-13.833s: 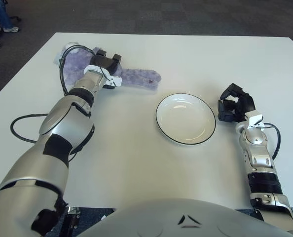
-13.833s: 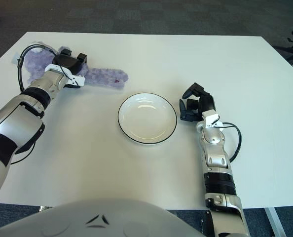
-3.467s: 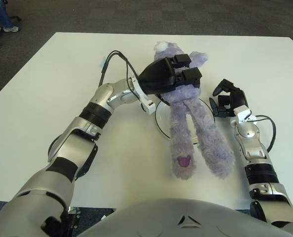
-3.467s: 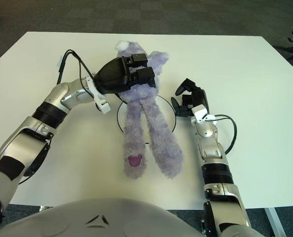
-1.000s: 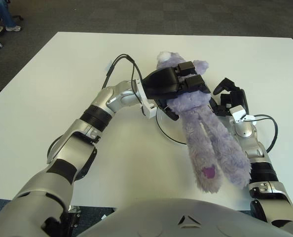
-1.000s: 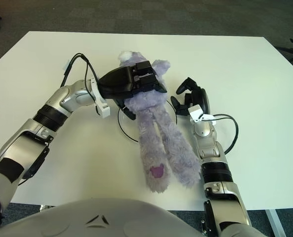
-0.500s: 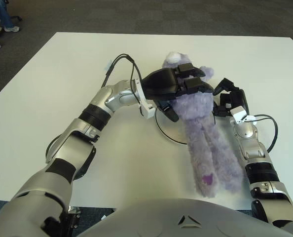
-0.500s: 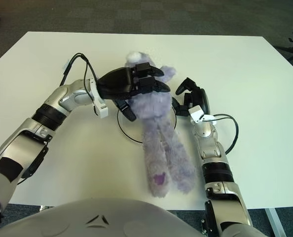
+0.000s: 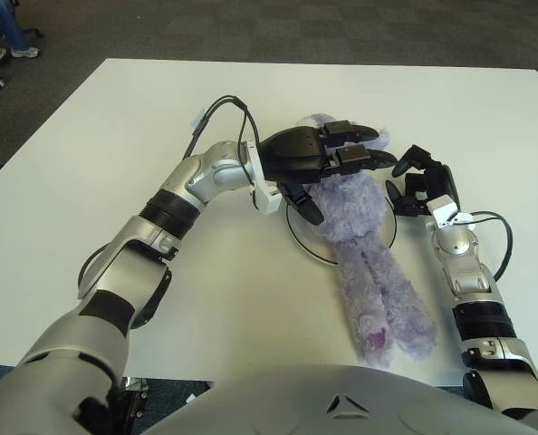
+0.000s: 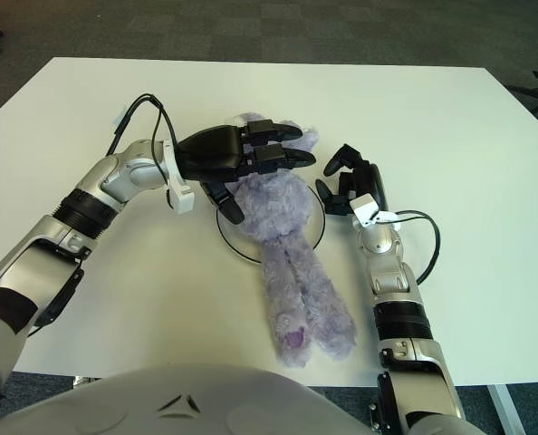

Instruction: Put the doll into the plate.

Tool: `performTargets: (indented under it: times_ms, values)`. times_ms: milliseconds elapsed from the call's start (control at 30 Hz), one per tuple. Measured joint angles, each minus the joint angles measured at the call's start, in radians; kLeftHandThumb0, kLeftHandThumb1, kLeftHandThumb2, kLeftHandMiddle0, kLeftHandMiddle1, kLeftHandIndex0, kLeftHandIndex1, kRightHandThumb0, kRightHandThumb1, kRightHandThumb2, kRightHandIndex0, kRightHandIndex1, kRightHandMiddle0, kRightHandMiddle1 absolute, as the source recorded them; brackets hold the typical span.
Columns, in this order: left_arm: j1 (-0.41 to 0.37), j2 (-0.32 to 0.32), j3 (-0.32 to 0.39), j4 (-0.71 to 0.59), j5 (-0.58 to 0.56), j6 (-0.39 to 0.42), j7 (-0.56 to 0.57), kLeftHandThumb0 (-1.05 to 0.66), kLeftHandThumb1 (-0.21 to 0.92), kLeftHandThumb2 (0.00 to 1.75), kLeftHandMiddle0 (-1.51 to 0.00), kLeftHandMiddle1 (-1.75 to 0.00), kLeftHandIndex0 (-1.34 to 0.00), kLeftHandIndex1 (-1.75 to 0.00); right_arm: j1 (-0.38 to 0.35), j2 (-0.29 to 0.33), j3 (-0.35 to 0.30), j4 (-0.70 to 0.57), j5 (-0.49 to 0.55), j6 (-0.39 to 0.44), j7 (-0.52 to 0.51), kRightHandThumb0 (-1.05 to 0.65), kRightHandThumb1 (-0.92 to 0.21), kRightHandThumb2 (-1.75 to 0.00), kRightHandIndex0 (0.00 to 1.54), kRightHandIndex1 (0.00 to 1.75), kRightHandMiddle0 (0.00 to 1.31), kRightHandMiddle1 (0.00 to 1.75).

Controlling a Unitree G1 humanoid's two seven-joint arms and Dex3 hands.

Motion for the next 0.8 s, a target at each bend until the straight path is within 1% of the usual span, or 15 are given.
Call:
performTargets:
  times_ms: [133, 533, 700, 800]
  values:
    - [0.0, 0.0, 0.001, -0.009, -0.016, -0.001, -0.014, -0.86, 0.92, 0.6, -0.01, -0.1, 0.0, -0.01, 0.009, 0.001, 0.0, -0.019, 0.005, 0.007, 0.012, -0.47, -0.33, -1.29, 1.12, 1.75, 0.6, 1.75]
    - [0.0, 0.006, 0.006, -0.035, -0.027, -0.015, -0.033, -0.88, 0.92, 0.59, -0.03, -0.09, 0.0, 0.0, 0.027, 0.005, -0.001, -0.048, 0.012, 0.011, 0.03, -0.47, -0.34, -1.29, 1.12, 1.75, 0.6, 1.75]
    - [0.0, 0.01, 0.018, -0.039, -0.026, -0.018, -0.032, -0.88, 0.92, 0.61, -0.07, -0.1, 0.0, 0.0, 0.028, 0.008, -0.002, -0.049, 0.017, 0.01, 0.033, -0.47, -0.33, -1.3, 1.13, 1.75, 0.6, 1.75]
    - [0.0, 0.012, 0.034, -0.039, -0.021, -0.017, -0.025, -0.9, 0.92, 0.62, -0.1, -0.11, 0.0, 0.0, 0.027, 0.012, -0.004, -0.04, 0.04, 0.003, 0.045, -0.48, -0.3, -1.33, 1.16, 1.75, 0.62, 1.75]
